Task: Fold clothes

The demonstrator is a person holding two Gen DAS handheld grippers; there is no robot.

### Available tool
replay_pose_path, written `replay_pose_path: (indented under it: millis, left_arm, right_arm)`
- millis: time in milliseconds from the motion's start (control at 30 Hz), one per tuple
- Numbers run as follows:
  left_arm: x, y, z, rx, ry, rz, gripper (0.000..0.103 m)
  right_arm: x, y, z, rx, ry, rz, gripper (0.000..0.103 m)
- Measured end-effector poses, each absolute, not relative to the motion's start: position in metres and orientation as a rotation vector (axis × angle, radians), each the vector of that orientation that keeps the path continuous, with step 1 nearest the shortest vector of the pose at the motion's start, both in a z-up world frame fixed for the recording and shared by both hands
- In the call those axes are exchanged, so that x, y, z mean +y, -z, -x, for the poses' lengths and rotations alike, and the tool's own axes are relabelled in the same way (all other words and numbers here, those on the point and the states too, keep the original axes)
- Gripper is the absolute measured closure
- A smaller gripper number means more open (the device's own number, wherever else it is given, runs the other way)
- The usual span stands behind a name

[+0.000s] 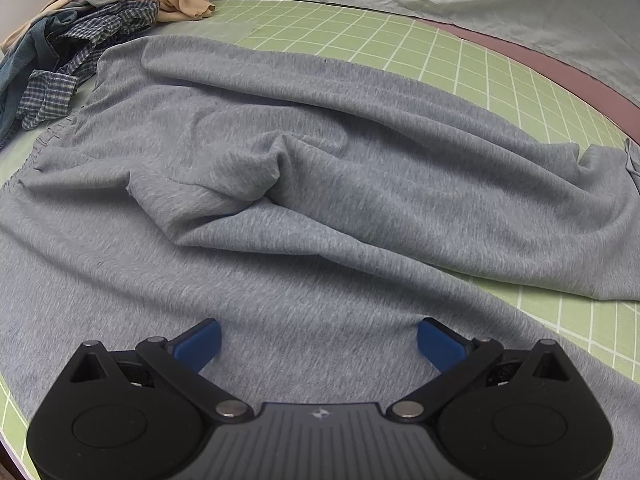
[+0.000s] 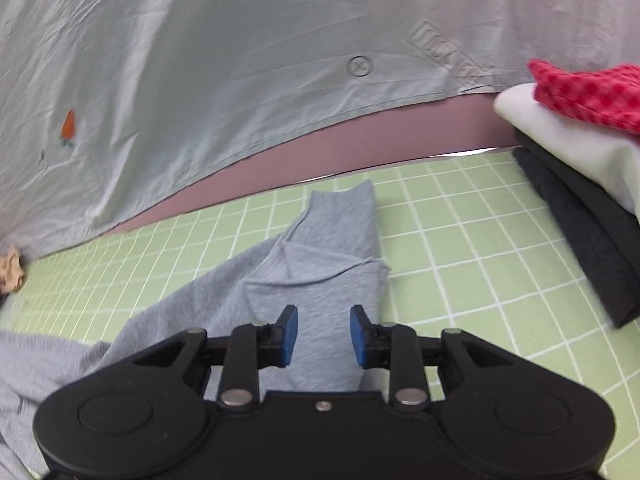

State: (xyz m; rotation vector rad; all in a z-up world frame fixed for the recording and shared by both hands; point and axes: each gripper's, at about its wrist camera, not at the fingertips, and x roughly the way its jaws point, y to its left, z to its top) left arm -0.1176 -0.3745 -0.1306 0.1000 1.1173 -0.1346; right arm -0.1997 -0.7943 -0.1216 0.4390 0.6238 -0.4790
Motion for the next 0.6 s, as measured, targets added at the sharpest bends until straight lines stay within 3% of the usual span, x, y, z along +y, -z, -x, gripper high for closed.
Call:
replay_pose_path:
  millis: [200, 300, 600]
  left_arm:
    - [-0.375, 0.13, 0.118, 1.116, 0.135, -0.1, 0.0]
    - [-0.375, 0.13, 0.118, 1.116, 0.135, -0.1, 0.0]
    - [-0.374, 0.13, 0.117, 1.117, 0.138, -0.101, 0.0]
  right_arm:
    - [-0.831, 0.144, 0.191, 0.641, 0.489, -0.572, 0.072]
    - [-0.828, 0.143, 0.192, 0.618, 0.484, -0.561, 0.101]
    - [-0.819, 0.106, 0.267, 0.582, 0.814, -0.391, 0.103]
